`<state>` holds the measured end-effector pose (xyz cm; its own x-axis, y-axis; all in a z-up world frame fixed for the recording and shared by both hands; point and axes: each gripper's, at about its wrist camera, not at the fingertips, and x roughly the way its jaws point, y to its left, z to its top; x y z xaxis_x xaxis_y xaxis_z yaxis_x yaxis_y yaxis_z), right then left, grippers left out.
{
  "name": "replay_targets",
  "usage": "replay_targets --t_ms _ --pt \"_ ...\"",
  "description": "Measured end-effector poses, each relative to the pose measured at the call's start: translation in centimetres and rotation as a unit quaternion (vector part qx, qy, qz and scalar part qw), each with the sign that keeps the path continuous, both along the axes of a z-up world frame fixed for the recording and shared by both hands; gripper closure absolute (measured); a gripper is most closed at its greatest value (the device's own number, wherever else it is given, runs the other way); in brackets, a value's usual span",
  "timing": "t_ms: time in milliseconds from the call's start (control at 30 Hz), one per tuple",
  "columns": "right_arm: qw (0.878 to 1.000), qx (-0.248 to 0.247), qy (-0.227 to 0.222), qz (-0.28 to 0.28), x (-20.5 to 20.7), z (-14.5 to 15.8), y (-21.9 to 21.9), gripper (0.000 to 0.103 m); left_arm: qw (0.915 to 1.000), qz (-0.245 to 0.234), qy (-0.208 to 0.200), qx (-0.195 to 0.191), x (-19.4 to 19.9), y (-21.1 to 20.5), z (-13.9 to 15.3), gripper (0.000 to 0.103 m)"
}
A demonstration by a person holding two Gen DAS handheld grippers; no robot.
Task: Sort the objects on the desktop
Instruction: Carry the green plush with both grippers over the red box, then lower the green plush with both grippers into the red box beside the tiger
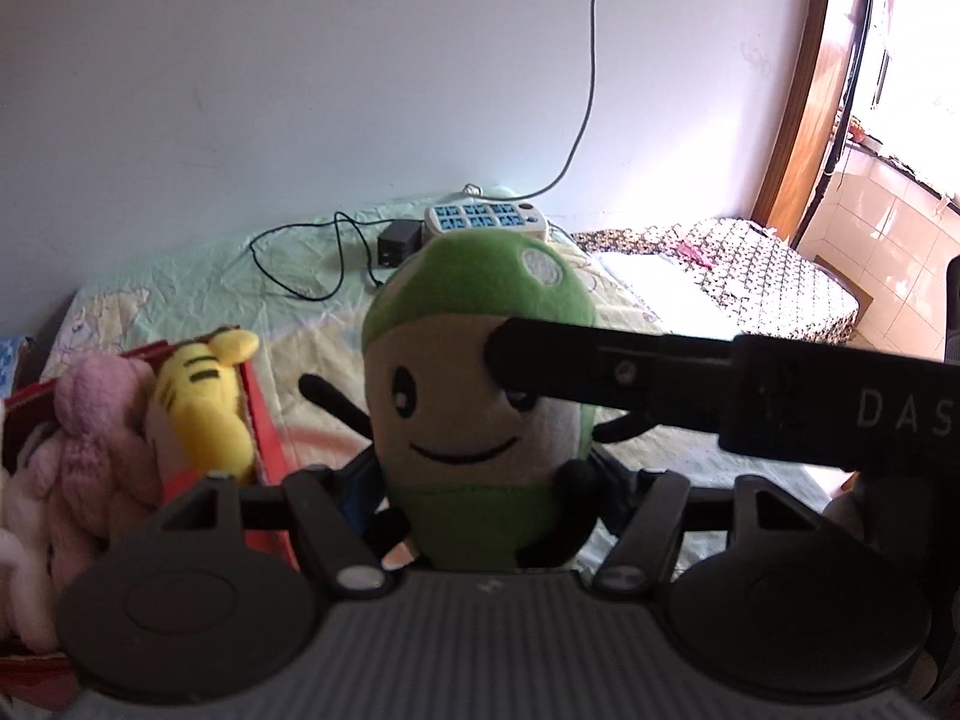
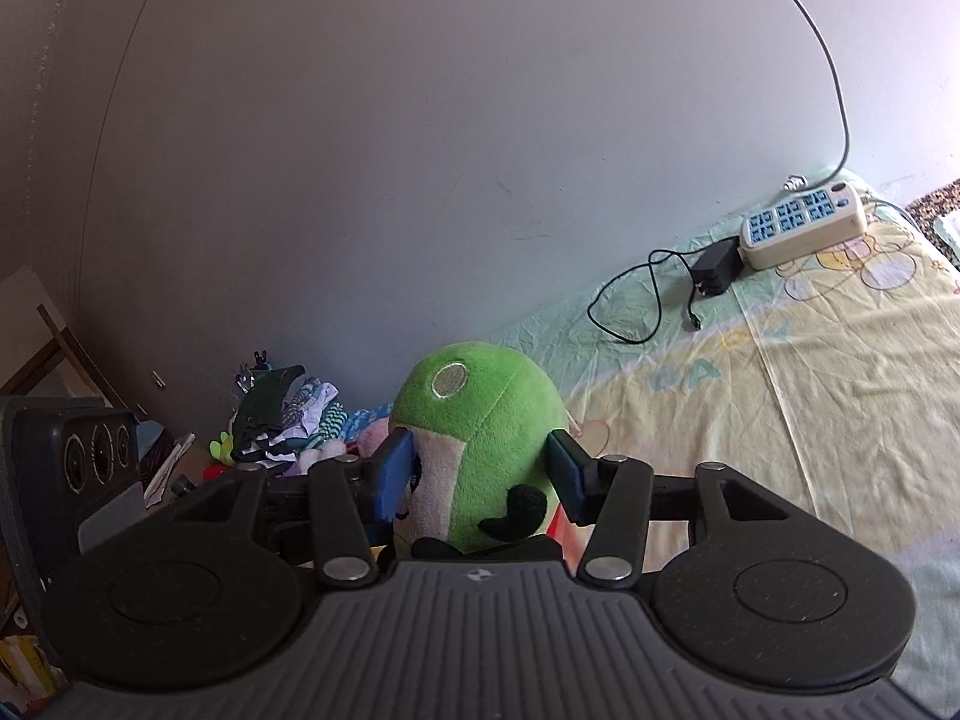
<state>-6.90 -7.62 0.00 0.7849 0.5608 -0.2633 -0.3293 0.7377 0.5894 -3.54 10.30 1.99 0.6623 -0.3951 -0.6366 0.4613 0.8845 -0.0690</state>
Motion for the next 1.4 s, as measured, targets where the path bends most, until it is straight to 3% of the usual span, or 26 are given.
replay_targets --t_ms 200,367,500,633,867,1000,1067,1200,1400 --pt "0.998 -0.007 -0.063 0.007 0.5 0.6 6.3 0.050 0.9985 0.022 -0.046 0.021 0.3 5.9 1.2 0.036" --pt "0.997 0.019 -0.076 0.013 2.4 -0.1 10.3 0.050 0.9952 0.026 -0.077 0.054 1.0 10.0 1.1 0.036" --pt "0.996 0.009 -0.089 0.013 3.2 -1.0 13.6 0.050 0.9923 0.012 -0.086 0.088 1.8 12.7 0.0 0.036" --pt "0.996 -0.021 -0.082 0.018 3.3 -2.1 16.4 0.051 0.9874 -0.016 -0.083 0.134 2.5 14.7 -2.1 0.036" --pt "0.997 -0.047 -0.048 0.028 2.5 -3.3 17.5 0.051 0.9802 -0.077 -0.080 0.164 2.7 16.6 -5.2 0.028" --pt "0.998 -0.052 -0.013 0.032 2.3 -3.1 17.0 0.049 0.9837 -0.100 -0.064 0.135 2.6 17.6 -5.5 0.036" --pt "0.998 -0.049 0.002 0.031 2.2 -2.9 16.5 0.049 0.9835 -0.108 -0.068 0.128 2.2 18.1 -5.3 0.032" --pt "0.999 -0.037 -0.004 -0.011 1.2 -1.5 14.8 0.045 0.9859 -0.113 -0.068 0.103 1.8 19.2 -4.5 0.030" --pt "0.996 -0.014 -0.023 -0.080 2.9 0.0 13.6 0.052 0.9916 -0.117 -0.050 0.024 2.3 20.3 -2.5 0.030"
